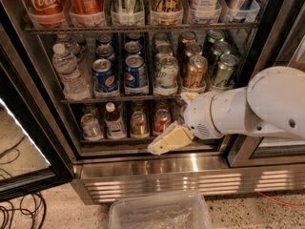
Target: Pick orange can from bottom shelf of fridge
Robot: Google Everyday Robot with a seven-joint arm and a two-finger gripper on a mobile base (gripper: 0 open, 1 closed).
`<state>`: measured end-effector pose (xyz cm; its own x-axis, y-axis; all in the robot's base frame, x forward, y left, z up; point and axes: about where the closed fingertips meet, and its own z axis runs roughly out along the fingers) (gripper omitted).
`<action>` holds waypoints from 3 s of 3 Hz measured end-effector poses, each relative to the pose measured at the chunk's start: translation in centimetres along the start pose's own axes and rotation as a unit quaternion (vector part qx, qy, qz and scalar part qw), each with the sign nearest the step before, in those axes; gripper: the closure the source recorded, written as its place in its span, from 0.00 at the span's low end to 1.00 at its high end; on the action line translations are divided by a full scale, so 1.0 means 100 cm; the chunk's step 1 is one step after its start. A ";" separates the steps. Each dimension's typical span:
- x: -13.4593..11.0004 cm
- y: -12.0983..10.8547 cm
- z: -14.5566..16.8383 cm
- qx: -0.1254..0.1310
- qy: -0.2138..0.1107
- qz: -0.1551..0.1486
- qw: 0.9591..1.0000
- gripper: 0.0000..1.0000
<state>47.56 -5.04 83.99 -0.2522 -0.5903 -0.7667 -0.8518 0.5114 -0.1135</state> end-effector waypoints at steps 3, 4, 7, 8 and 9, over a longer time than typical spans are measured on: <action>0.014 0.020 0.060 -0.006 -0.082 0.088 0.993 0.00; 0.017 0.028 0.082 -0.023 -0.096 0.108 0.989 0.00; 0.028 0.041 0.136 -0.013 -0.173 0.167 0.971 0.00; 0.030 0.057 0.157 0.003 -0.215 0.195 0.957 0.00; 0.009 0.060 0.165 0.001 -0.244 0.221 0.944 0.00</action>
Offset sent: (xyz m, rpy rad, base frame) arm 0.0108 0.0335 -0.0539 0.2567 0.0301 -0.1166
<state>49.74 7.79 72.19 -0.3406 0.0388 -0.9394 -0.7118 0.6422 0.2846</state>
